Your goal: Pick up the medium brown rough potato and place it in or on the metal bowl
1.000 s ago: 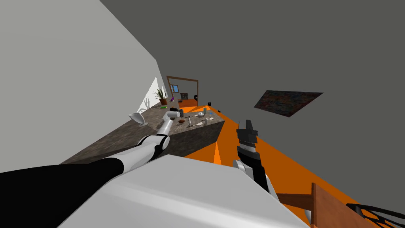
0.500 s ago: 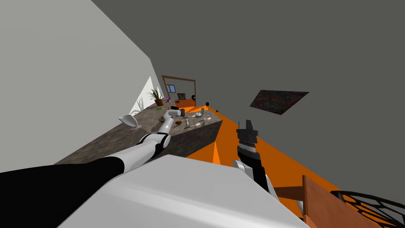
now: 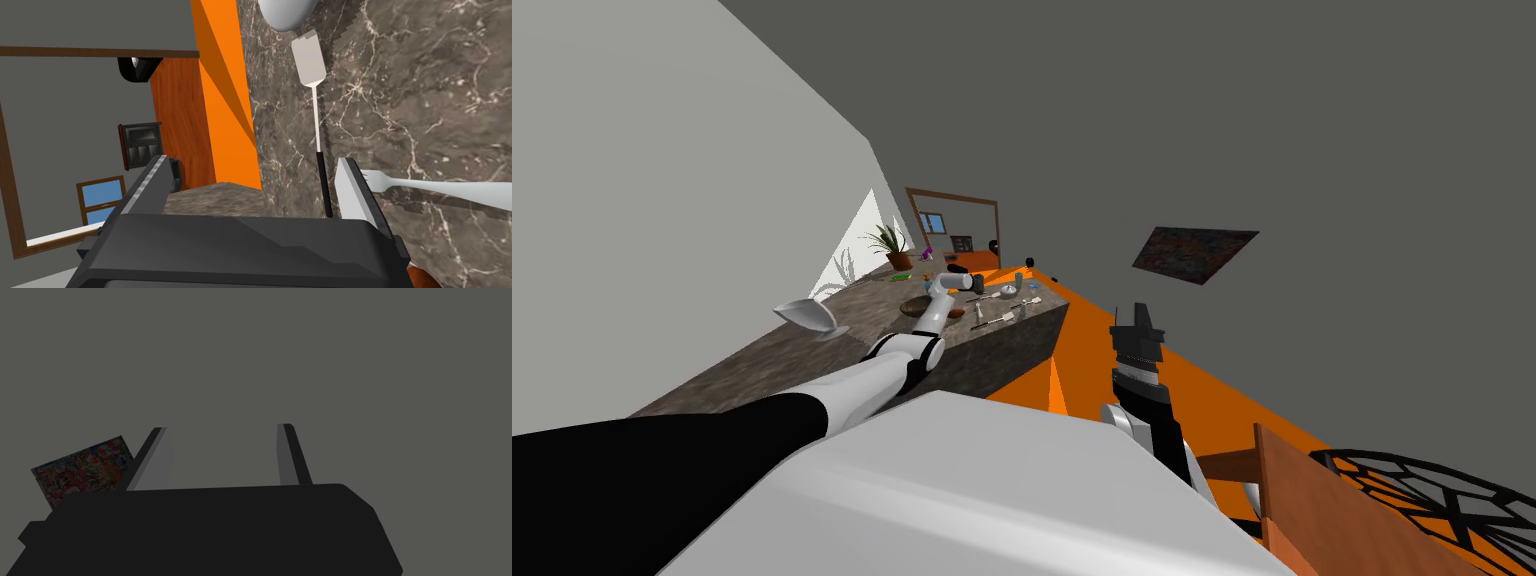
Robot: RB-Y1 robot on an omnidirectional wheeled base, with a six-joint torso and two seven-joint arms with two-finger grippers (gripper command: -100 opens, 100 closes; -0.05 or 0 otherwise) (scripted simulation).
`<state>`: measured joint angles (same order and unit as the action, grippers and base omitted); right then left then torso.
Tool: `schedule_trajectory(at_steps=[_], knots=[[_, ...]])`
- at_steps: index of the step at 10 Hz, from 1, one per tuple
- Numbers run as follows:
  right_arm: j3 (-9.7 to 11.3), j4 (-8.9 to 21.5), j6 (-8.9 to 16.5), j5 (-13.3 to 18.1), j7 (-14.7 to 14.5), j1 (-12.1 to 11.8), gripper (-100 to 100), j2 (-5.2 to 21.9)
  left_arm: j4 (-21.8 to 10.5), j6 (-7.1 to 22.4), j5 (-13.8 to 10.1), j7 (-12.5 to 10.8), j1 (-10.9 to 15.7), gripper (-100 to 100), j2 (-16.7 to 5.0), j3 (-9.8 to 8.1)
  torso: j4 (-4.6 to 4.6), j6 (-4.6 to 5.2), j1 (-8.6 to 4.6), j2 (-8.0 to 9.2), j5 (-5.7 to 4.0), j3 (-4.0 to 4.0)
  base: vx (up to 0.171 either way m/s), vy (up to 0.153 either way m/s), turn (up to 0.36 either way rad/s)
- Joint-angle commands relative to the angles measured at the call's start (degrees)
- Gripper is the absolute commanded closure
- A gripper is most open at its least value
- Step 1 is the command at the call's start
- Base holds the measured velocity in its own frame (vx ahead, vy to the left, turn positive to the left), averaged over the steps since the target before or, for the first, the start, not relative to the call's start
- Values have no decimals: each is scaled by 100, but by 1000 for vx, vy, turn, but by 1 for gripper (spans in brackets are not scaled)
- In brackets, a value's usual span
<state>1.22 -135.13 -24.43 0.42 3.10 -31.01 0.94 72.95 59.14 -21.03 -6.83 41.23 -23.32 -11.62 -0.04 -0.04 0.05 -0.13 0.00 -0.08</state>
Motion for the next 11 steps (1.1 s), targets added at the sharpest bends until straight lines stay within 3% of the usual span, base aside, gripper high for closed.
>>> schedule_trajectory(at_steps=[1, 9, 11], knots=[[0, 0, 0, 0, 0, 0, 0, 0, -57, 67, -32, -23, 69, -100, -1, 30, 0, 0, 0, 0, 0, 0, 17, 9, -57], [0, 0, 0, 0, 0, 0, 0, 0, -57, 67, -32, -23, 69, -100, -1, 30, 4, -3, -4, 17, -1, 10, -1, 0, 3], [0, 0, 0, 0, 0, 0, 0, 0, -18, 339, -265, -151, 233, -100, -11, 187, 2, 2, -1, 3, -1, 3, 44, 22, -145]])
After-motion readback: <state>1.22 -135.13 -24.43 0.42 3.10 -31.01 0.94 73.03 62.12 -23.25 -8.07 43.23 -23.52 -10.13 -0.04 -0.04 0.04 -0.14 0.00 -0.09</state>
